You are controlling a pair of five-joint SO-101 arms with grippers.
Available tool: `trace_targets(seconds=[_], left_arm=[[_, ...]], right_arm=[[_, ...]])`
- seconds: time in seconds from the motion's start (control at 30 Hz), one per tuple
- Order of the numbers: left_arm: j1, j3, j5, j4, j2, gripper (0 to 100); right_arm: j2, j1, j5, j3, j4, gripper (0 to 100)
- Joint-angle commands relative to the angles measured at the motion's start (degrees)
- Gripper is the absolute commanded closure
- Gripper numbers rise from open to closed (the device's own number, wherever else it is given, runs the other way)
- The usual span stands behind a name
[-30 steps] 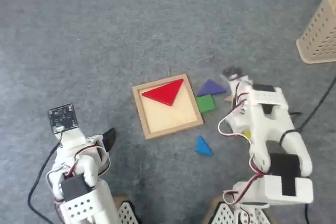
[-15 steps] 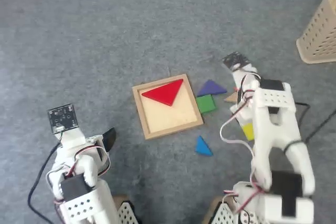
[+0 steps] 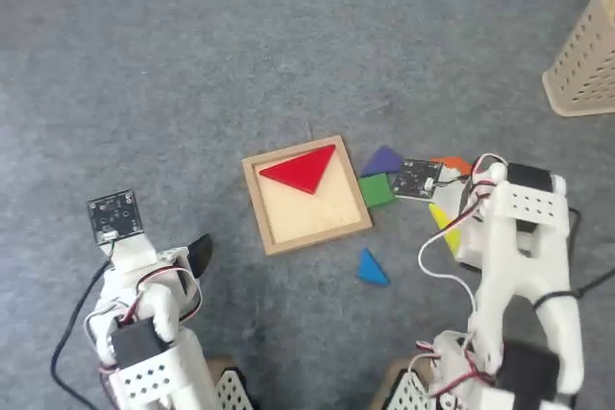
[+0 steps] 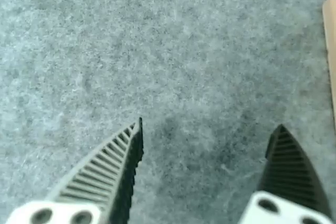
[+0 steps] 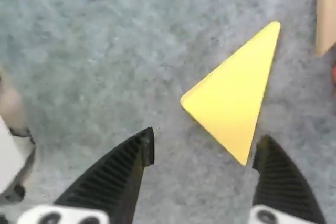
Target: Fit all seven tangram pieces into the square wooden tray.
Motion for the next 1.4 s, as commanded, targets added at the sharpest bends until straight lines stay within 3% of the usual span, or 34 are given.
trace_targets(seconds=[0.0, 0.2, 0.53, 0.77, 1.03, 1.2, 1.37], left_arm=[[0.1, -0.7, -0.1, -0.1, -0.7, 65], [0.1, -0.7, -0.1, -0.1, -0.7, 65], [0.1, -0.7, -0.1, -0.1, -0.7, 65], [0.1, -0.7, -0.1, -0.1, -0.7, 65], [0.1, -0.7, -0.1, -0.1, -0.7, 65], [0.1, -0.7, -0.1, -0.1, -0.7, 65], [0.1, -0.7, -0.1, -0.1, -0.7, 65]], right_arm=[[4.0, 0.7, 1.8, -0.3, -4.7, 65.3], [10.2, -0.4, 8.2, -0.3, -9.6, 65.3], [16.6, -1.6, 7.7, -0.5, -14.6, 65.4], [16.9, -5.0, -5.8, -0.6, -16.8, 66.1], [16.8, -7.9, -15.5, -0.9, -17.2, 81.4], [16.8, -7.8, -20.3, -3.7, -16.6, 78.6], [17.2, -9.6, -33.7, -7.0, -16.6, 78.6]])
